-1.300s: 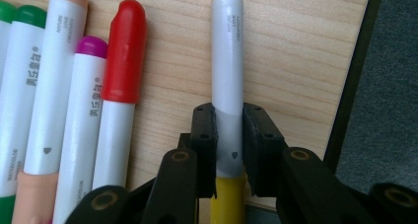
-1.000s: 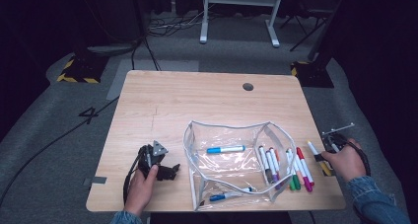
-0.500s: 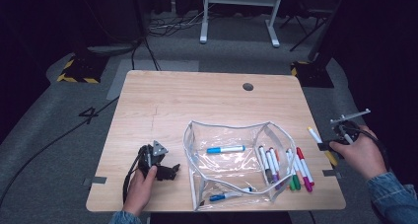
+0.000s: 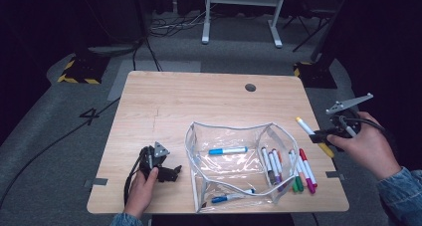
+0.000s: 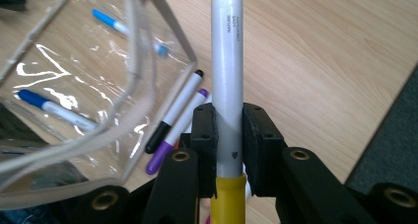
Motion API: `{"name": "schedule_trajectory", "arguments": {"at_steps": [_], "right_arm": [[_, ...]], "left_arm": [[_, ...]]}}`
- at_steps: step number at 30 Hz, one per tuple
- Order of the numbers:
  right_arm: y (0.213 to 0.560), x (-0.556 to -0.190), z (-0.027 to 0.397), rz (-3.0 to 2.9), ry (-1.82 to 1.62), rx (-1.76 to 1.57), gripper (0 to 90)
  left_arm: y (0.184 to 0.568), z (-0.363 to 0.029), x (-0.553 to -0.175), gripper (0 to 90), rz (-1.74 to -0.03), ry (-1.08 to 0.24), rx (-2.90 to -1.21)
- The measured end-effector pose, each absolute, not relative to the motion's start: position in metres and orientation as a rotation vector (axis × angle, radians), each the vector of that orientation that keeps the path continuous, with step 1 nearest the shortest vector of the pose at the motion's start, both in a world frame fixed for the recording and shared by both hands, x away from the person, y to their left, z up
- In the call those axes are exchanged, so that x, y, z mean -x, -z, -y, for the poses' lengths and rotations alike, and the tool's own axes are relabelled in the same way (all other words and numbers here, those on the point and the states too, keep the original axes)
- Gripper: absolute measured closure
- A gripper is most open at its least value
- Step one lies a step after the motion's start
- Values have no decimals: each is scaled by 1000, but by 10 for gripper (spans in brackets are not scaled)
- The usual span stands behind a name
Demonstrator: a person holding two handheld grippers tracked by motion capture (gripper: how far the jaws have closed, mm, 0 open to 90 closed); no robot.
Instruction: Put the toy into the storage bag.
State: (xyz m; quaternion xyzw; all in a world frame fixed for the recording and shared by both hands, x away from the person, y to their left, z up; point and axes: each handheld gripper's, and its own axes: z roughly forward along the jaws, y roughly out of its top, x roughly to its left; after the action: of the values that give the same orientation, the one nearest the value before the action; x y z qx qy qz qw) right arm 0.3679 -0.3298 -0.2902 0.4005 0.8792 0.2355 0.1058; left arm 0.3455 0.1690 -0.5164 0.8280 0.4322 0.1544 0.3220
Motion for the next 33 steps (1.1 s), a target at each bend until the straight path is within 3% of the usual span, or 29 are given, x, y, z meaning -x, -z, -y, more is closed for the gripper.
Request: {"name": "schedule_trajectory", "arguments": {"at_steps": [15,33], "right_arm": [[259,-351,263,-2728,-726,-914,773],[266,-334,189,-2923,-707,-591,773]], "left_arm": [[516,-169,-345,0,-1137,-403,-2172],[517,-169,-345,0,-1140,-400,-2171]]}}
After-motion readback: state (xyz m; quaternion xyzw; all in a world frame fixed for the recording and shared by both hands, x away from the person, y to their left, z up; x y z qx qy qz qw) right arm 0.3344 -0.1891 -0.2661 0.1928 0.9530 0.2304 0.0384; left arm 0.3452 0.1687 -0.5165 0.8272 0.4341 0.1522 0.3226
